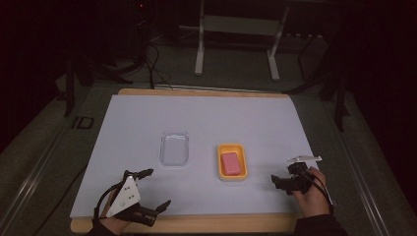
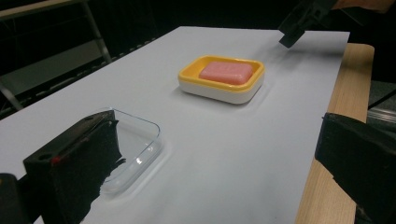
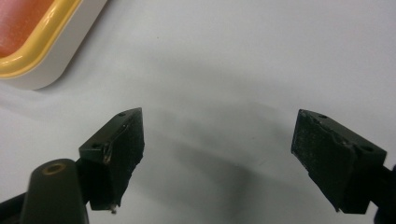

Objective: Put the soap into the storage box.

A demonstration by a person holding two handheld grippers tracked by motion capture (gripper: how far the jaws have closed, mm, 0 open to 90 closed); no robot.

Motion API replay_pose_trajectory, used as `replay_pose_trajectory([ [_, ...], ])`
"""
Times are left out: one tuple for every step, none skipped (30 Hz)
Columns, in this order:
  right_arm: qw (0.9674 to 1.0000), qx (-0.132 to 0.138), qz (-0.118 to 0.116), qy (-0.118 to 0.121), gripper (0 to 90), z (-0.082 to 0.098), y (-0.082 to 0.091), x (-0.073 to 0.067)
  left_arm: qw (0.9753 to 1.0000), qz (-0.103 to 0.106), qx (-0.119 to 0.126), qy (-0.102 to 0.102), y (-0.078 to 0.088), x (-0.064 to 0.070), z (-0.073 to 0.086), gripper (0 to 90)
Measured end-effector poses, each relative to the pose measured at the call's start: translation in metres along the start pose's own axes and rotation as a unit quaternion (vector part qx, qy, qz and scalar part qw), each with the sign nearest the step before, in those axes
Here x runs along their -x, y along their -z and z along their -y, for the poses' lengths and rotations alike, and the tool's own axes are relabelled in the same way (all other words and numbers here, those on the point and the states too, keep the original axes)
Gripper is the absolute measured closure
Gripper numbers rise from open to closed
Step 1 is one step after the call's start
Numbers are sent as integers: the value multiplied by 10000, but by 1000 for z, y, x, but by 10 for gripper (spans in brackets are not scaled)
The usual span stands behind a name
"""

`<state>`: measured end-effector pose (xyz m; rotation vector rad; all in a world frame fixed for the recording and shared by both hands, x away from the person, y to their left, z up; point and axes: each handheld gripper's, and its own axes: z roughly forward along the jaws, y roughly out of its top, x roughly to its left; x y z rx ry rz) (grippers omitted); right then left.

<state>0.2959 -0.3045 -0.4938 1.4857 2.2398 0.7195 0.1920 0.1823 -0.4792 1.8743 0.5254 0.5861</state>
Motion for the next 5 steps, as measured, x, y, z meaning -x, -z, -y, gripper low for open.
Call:
replay_pose_trajectory([
  [10000,-5,-16,0,173,0,0,-1,10000,-2,3,-1,0,0,0,6],
  [10000,8,-18,8,172,-1,0,-1,10000,-2,2,4,0,0,0,6],
  [10000,8,-18,8,172,-1,0,-1,10000,-2,2,4,0,0,0,6],
  [10000,9,-36,12,172,-1,0,-1,10000,-2,2,4,0,0,0,6],
  [10000,9,-36,12,173,-1,0,-1,10000,-6,-5,-1,0,0,0,6],
])
